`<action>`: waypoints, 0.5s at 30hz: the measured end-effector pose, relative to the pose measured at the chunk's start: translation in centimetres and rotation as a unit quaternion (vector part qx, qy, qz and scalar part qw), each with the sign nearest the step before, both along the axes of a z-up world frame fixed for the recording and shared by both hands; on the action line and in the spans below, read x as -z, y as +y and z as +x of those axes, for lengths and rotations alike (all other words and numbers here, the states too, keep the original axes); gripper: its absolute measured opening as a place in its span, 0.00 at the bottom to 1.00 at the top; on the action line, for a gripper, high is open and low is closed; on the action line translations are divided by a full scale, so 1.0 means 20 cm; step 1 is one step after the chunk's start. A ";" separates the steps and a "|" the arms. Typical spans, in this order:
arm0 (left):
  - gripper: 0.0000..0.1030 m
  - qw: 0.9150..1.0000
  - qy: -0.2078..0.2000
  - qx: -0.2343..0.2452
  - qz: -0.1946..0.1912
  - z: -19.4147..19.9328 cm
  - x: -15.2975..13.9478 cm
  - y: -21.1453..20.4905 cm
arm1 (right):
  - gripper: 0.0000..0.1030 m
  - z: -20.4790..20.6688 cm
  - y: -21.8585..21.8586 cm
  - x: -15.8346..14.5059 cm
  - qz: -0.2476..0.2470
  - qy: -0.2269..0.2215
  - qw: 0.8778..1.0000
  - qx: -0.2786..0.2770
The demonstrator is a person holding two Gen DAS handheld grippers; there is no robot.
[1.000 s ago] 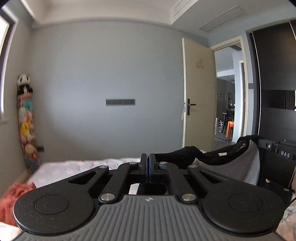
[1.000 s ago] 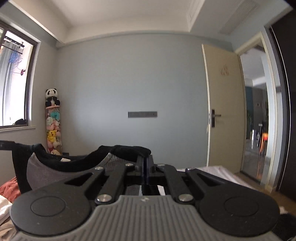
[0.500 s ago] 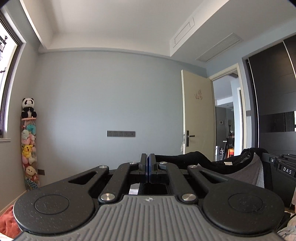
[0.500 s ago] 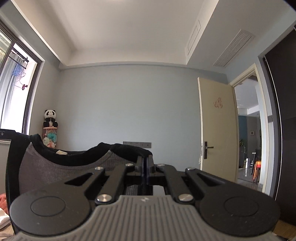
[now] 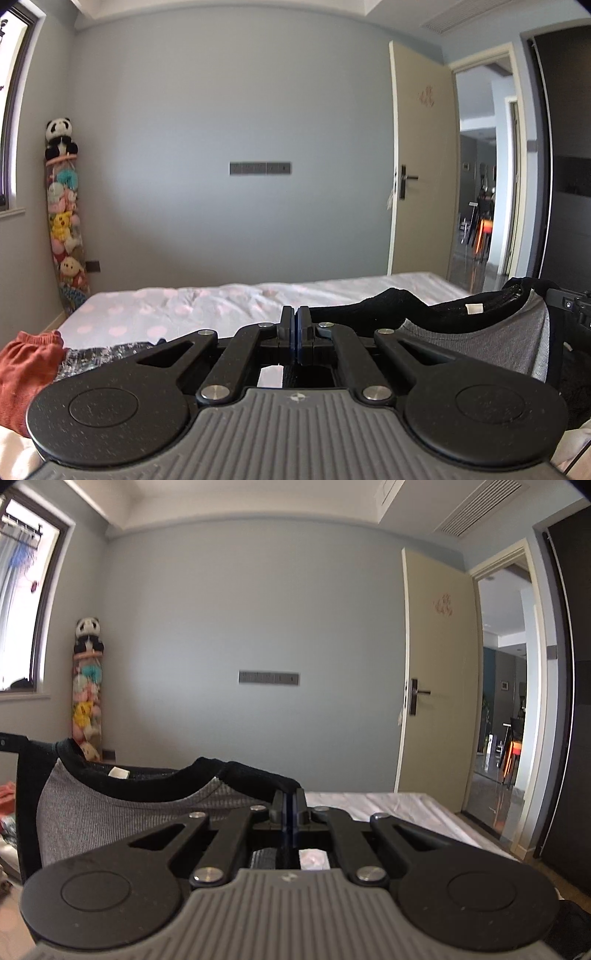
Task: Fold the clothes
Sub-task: 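Lift the shirt by its shoulders with both grippers and shake it out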
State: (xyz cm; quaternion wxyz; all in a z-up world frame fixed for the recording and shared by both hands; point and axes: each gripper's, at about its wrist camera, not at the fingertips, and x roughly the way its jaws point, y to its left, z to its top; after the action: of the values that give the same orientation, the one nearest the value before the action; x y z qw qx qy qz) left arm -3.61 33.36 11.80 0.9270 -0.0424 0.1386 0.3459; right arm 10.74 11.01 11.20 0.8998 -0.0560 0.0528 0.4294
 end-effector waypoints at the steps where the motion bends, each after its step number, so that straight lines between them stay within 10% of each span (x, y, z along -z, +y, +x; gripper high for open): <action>1: 0.00 1.000 0.009 -0.004 0.001 0.04 0.03 0.05 | 0.03 0.04 0.05 0.03 -0.009 0.002 1.000 0.000; 15: 0.00 0.985 0.168 -0.031 -0.039 0.67 0.79 0.78 | 0.03 0.76 0.96 0.75 -0.151 0.063 0.986 -0.008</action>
State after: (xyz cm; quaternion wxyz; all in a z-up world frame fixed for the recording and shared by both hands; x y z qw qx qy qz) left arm 9.75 48.92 -3.98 0.8771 -0.0238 0.3044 0.3708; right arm 25.85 30.16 -3.71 0.8727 -0.1649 0.1728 0.4259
